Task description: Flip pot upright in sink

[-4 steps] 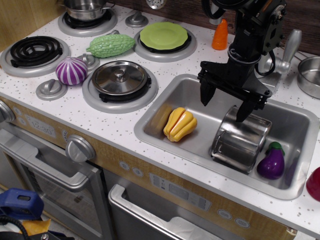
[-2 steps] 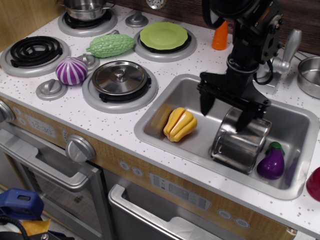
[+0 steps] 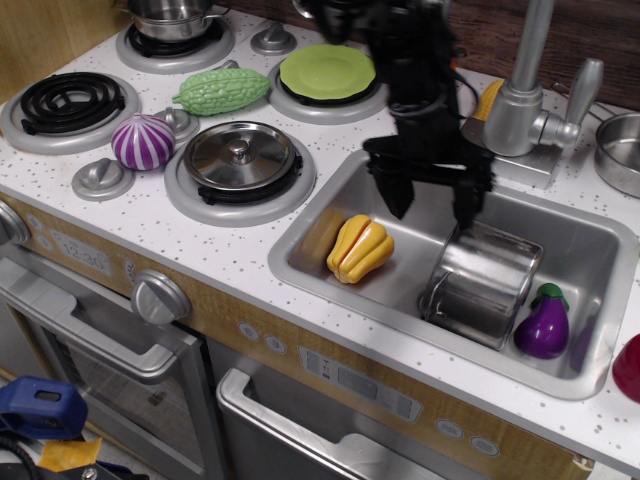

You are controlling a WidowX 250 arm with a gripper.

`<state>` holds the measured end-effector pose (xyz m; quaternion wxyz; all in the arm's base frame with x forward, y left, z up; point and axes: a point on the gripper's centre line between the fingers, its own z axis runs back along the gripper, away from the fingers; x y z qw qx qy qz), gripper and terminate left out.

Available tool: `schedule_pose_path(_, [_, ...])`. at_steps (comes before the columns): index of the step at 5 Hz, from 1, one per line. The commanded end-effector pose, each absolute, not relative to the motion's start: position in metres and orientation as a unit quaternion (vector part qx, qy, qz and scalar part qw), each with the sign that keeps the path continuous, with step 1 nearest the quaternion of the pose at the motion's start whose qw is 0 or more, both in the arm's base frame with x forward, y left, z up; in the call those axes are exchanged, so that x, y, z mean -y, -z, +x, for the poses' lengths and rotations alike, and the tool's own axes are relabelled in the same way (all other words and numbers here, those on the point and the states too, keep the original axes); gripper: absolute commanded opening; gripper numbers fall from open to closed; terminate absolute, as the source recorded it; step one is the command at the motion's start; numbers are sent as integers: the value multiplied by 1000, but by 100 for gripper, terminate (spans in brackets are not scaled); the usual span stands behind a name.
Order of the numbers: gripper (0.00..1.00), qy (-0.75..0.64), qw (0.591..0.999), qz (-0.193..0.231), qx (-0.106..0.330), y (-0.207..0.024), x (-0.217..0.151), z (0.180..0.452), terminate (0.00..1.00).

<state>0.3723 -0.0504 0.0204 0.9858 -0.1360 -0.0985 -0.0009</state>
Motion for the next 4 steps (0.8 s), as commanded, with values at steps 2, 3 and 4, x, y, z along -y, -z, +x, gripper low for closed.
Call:
schedule_pose_path(2, [100,-79,941,-297,142,-38,59,383,0])
schedule_pose_path(3, [100,-98,950,-274,112,-29,73,383,0])
schedule_pose_path(4, [100,-117,952,-259,111,-21,83,382,0])
